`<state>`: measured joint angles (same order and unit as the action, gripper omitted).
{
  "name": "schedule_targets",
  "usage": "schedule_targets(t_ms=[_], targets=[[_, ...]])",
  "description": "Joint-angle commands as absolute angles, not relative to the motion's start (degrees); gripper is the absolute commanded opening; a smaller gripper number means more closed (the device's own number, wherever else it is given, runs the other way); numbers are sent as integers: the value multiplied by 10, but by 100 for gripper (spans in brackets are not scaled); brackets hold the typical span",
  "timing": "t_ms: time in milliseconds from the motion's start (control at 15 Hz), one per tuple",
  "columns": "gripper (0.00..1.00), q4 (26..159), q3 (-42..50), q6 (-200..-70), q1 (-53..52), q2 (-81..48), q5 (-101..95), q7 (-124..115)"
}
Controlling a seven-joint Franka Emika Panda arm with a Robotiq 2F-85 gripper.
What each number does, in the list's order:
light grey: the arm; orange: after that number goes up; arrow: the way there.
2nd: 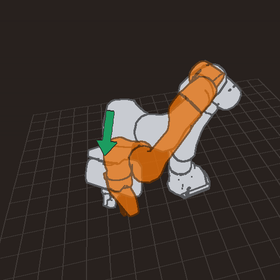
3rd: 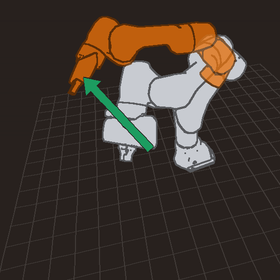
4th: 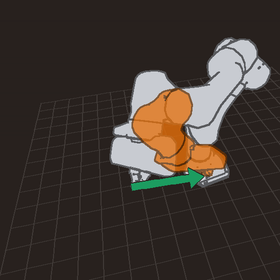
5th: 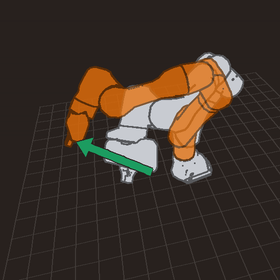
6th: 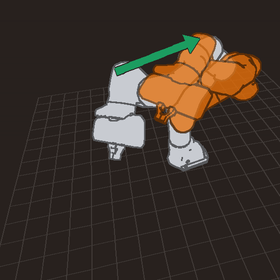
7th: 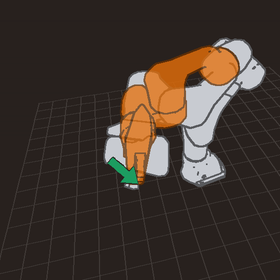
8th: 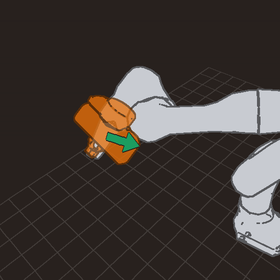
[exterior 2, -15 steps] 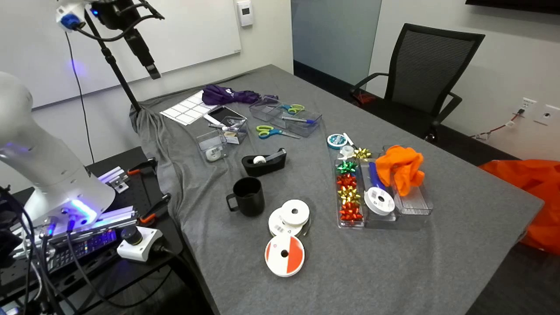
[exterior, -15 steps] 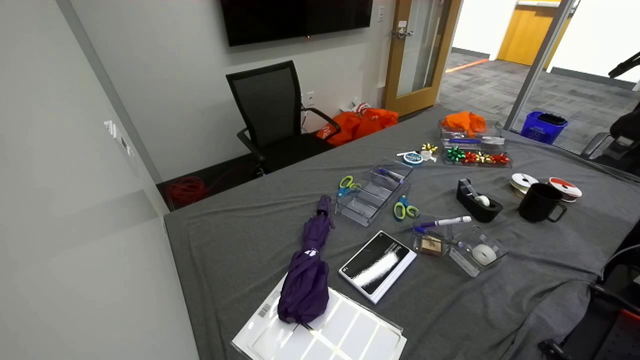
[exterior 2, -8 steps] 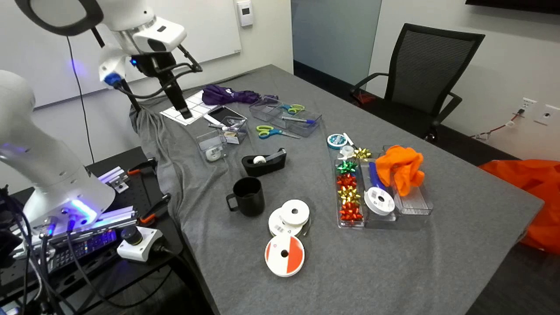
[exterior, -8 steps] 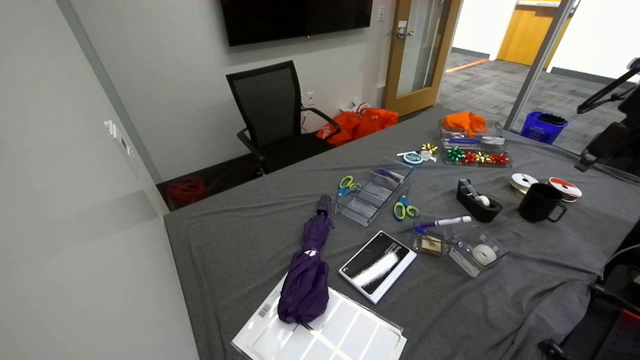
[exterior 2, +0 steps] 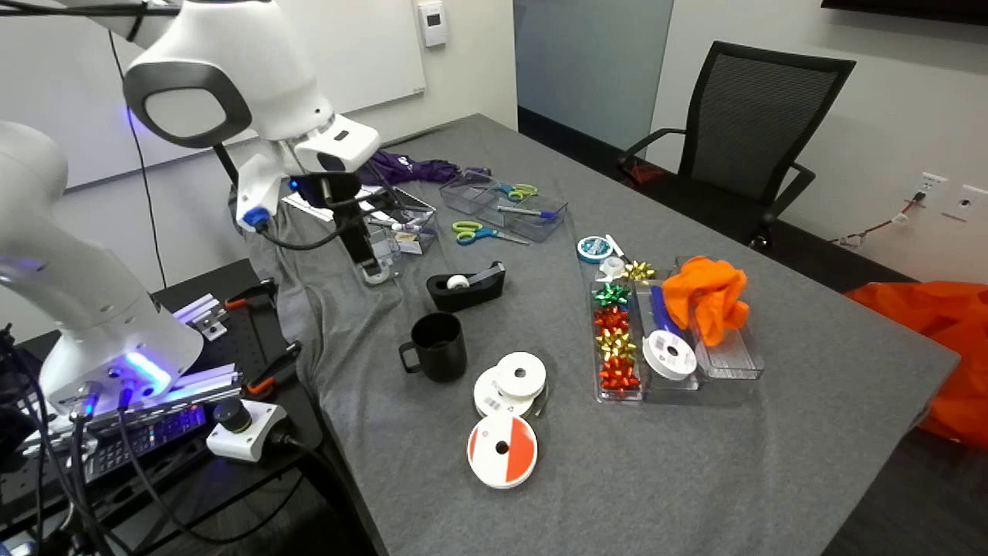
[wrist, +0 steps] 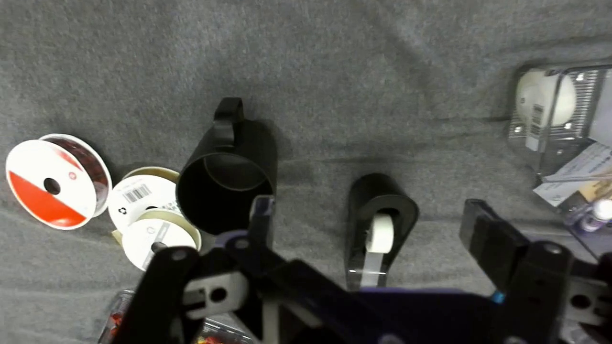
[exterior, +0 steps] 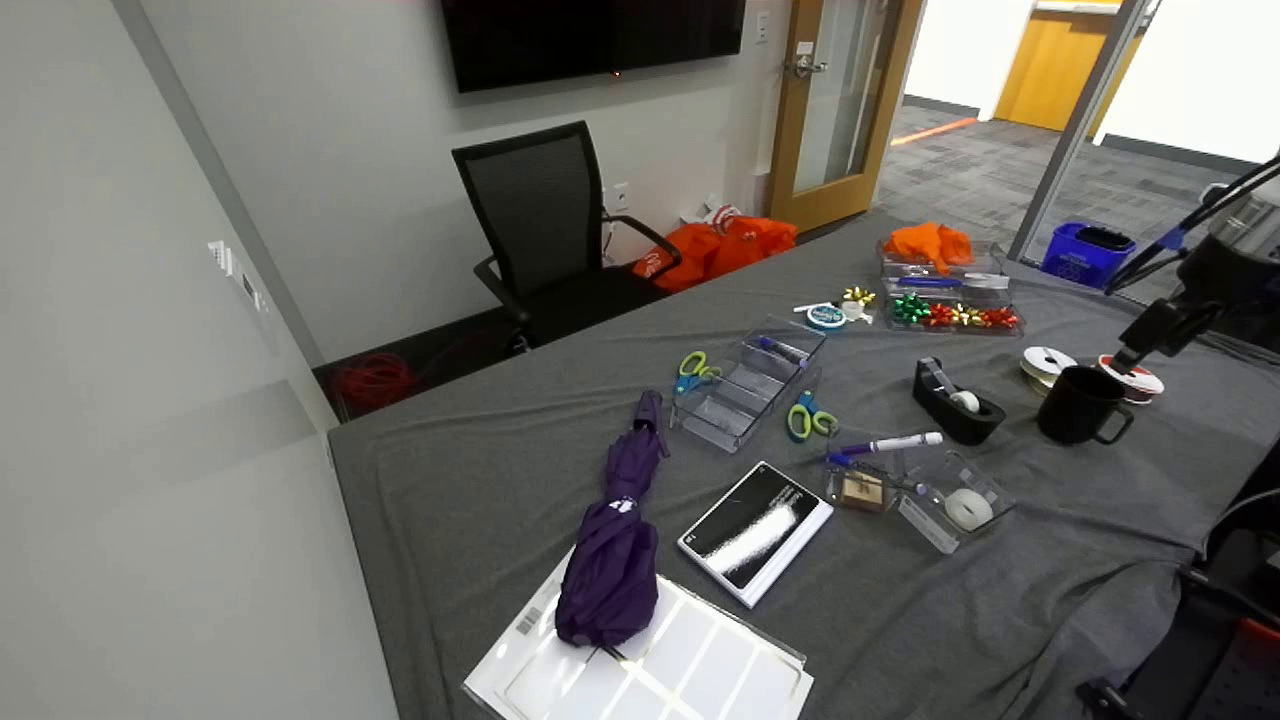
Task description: Pick up the black mug and move it forward on the table
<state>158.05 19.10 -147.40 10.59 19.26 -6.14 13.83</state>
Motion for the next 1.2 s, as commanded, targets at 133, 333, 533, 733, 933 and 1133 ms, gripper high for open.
schedule_targets(t_ms=[133, 333, 533, 733, 933, 1133], targets=[[100, 1575, 198, -1632, 160, 59, -116, 172], [100, 1580, 189, -1620, 161, 71, -110, 156], [100, 1579, 185, -1619, 160, 74, -109, 153], [100, 1584, 193, -1633, 150, 75, -83, 181], [100, 1587, 208, -1659, 142, 55, -35, 233], [100, 1581, 220, -1668, 136, 37, 8, 279]])
